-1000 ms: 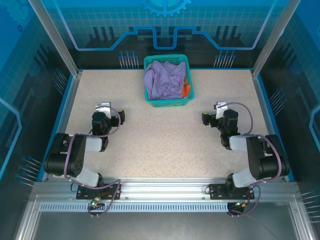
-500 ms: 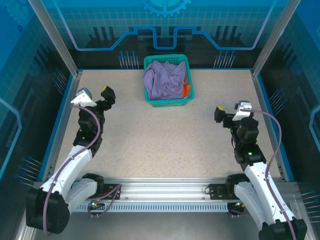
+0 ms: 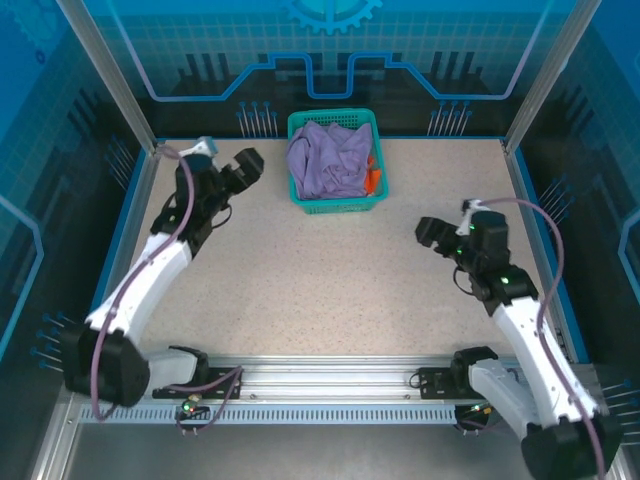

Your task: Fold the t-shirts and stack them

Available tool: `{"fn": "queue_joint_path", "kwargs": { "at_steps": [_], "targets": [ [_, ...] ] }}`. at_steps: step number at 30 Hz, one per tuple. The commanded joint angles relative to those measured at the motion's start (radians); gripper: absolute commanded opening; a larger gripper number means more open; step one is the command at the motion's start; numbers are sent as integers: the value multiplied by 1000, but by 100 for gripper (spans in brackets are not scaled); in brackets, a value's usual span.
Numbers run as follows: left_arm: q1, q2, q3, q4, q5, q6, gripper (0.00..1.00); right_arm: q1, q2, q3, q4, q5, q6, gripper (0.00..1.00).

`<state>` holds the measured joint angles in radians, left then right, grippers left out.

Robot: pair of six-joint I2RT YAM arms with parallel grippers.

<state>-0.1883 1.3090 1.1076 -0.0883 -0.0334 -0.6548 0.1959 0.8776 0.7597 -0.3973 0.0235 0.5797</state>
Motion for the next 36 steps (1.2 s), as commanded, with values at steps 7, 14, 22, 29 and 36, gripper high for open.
{"fn": "queue_joint_path", "kwargs": {
  "at_steps": [7, 14, 22, 29, 36],
  "targets": [
    [-143, 482, 557, -559, 167, 141, 98, 401, 363, 177, 102, 171, -32, 83],
    [-222, 765, 960, -828, 21, 250, 93, 479, 403, -14, 442, 216, -32, 84],
    [-268, 978, 1272, -920, -46, 289, 88, 429, 381, -58, 466, 236, 31, 85],
    [-296, 1132, 1432, -871, -153, 331, 89, 394, 346, -108, 499, 194, 60, 86],
    [-295, 1224, 1462, -686, -147, 417, 75, 369, 371, -113, 518, 151, 81, 85]
  ]
}}
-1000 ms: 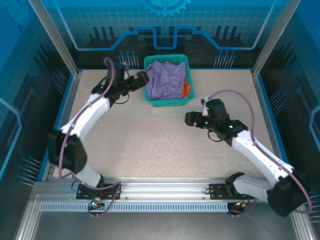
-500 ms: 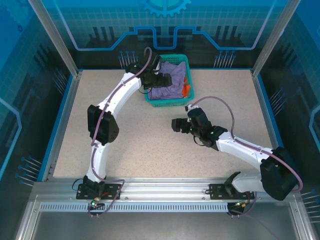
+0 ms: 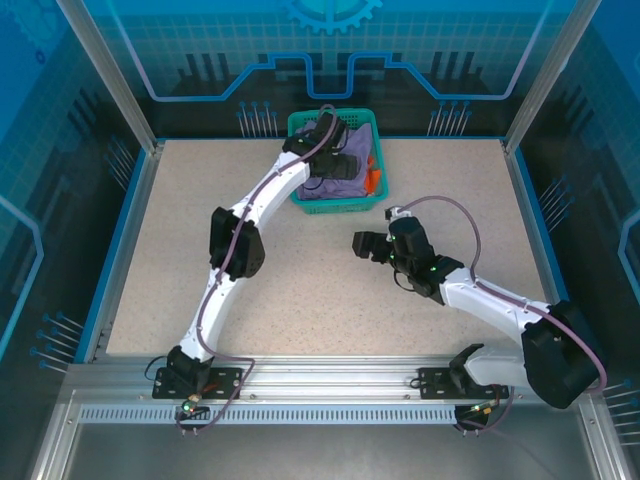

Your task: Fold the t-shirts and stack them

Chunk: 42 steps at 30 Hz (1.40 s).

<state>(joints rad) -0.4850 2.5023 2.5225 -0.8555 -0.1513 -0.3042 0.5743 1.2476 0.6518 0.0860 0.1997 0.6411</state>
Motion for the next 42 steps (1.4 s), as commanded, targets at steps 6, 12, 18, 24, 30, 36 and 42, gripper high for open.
{"fn": "queue_joint_path", "kwargs": {
  "at_steps": [6, 12, 18, 24, 30, 36, 42],
  "targets": [
    [7, 28, 55, 109, -115, 97, 4, -11, 18, 8, 40, -25, 17, 85],
    [1, -118, 36, 157, -99, 104, 0, -14, 35, 21, 37, -28, 17, 85],
    [-22, -385, -93, 273, -85, 107, 0, -15, 48, 26, 37, -26, 23, 85],
    [-72, -626, -138, 293, -82, 113, 0, -16, 55, 30, 35, -32, 23, 85],
    [-183, -850, -205, 288, -83, 72, 0, -17, 37, 7, 56, -40, 22, 86],
    [-200, -1064, -410, 306, -108, -56, 0, -18, 24, -8, 69, -51, 22, 87],
    [-194, -1263, -620, 311, -308, -110, 4, -19, 24, -9, 64, -62, 23, 87]
  ]
}}
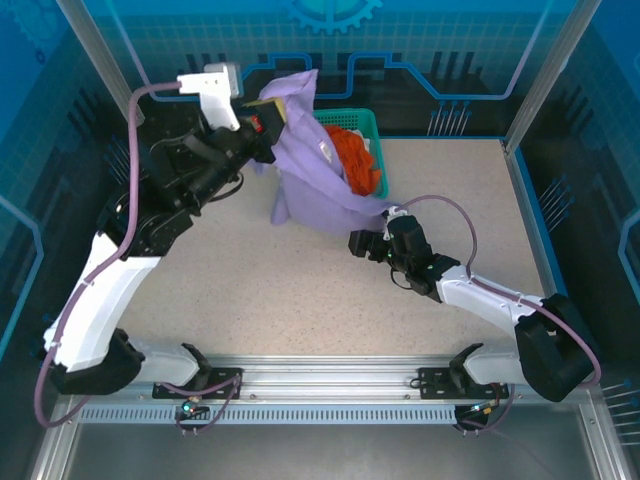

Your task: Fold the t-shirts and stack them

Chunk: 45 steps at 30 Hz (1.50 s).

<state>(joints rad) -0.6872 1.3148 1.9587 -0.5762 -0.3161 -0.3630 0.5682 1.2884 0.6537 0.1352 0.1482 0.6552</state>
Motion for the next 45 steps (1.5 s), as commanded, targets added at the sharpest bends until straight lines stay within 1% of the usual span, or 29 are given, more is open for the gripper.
{"fn": "queue_joint_path", "kwargs": {
  "at_steps": [1, 3, 5, 6, 7, 8, 9, 10, 12, 14, 16, 17, 19, 21, 22, 23, 26, 29, 31, 35, 37, 39, 41, 43, 45],
  "targets": [
    [17, -107, -100, 32, -199, -59, 4, -13, -16, -10, 11, -10, 10, 87],
    [55, -163, -176, 14, -266, -105, 9, -13, -14, -7, 9, -11, 12, 87],
    [103, -213, -256, 1, -277, -142, 9, -13, -16, -10, 7, -10, 14, 88],
    [121, -231, -287, -21, -292, -156, 7, -13, -21, -12, 7, -8, 16, 88],
    [140, -241, -306, -55, -306, -163, 10, -15, -25, -14, 6, -7, 18, 89],
    [157, -248, -316, -92, -320, -171, 8, -16, -27, -17, 4, -6, 22, 89],
    [182, -256, -324, -138, -334, -178, 0, -18, -30, -16, -1, -4, 26, 90],
    [205, -273, -342, -162, -353, -178, 0, -21, -33, -18, -11, 0, 35, 91],
    [241, -323, -414, -152, -375, -150, 0, -34, -33, 0, -67, 12, 70, 95],
    [279, -352, -443, -187, -359, -144, 0, -59, -16, 63, -197, 35, 122, 96],
    [285, -362, -460, -224, -360, -122, 0, -84, 41, 172, -379, 73, 178, 96],
    [285, -364, -473, -236, -358, -119, 0, -96, 76, 213, -437, 73, 201, 96],
    [285, -358, -521, -243, -313, -110, 0, -135, 169, 313, -532, 30, 277, 94],
    [284, -333, -533, -295, -292, -122, 0, -166, 247, 386, -554, -58, 303, 90],
    [283, -332, -535, -308, -270, -107, 0, -168, 276, 425, -562, -74, 307, 89],
    [277, -336, -536, -318, -262, -91, 0, -165, 295, 456, -568, -75, 312, 89],
    [217, -354, -548, -321, -319, -34, 0, -159, 336, 545, -573, -70, 334, 89],
    [210, -350, -594, -320, -340, -23, 0, -157, 425, 677, -658, -65, 382, 89],
    [210, -358, -667, -276, -300, -32, 0, -152, 513, 797, -754, -57, 425, 88],
    [210, -316, -776, -219, -225, -77, 0, -126, 656, 955, -824, -16, 477, 84],
    [212, -278, -781, -217, -183, -75, 0, -118, 727, 1048, -876, 5, 488, 80],
    [211, -259, -771, -218, -165, -67, 0, -120, 785, 1115, -936, 26, 519, 76],
    [210, -262, -779, -207, -151, -67, 0, -127, 816, 1132, -948, 32, 547, 68],
    [211, -267, -799, -190, -135, -67, 0, -142, 825, 1130, -949, 53, 572, 48],
    [211, -266, -809, -182, -121, -67, 0, -163, 821, 1123, -952, 72, 578, 31]
  ]
}}
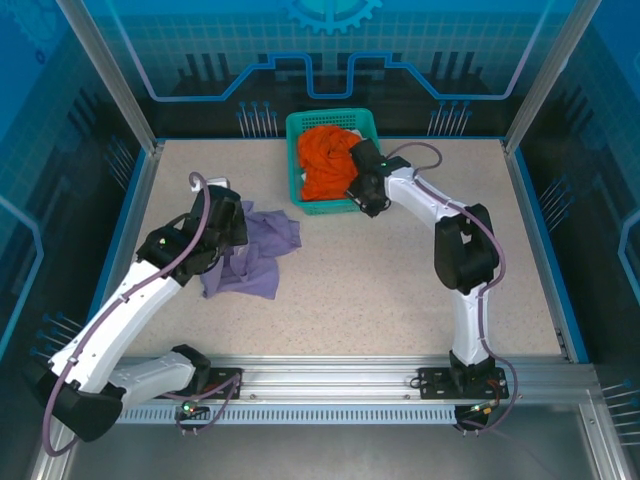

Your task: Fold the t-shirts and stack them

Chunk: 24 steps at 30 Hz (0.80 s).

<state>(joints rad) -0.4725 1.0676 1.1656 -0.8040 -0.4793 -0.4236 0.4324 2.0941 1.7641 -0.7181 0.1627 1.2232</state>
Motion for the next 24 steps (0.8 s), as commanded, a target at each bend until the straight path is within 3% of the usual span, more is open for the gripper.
{"fn": "queue_joint_path", "kwargs": {
  "at_steps": [1, 3, 5, 20, 24],
  "targets": [
    [-5, -17, -18, 49, 47, -6, 0, -43, 12, 9, -102, 64, 6, 25],
    [-4, -14, -23, 55, 61, -6, 0, -84, -3, -2, -120, 76, -8, 9],
    [-4, -15, -24, 58, 75, -8, 0, -132, -40, -36, -129, 95, -23, 0],
    [-24, -31, -33, 72, 100, -8, 0, -644, -557, -553, -97, 193, 2, 0],
    [-33, -31, -32, 76, 102, -6, 0, -740, -578, -582, -81, 212, 12, 0]
  ]
}}
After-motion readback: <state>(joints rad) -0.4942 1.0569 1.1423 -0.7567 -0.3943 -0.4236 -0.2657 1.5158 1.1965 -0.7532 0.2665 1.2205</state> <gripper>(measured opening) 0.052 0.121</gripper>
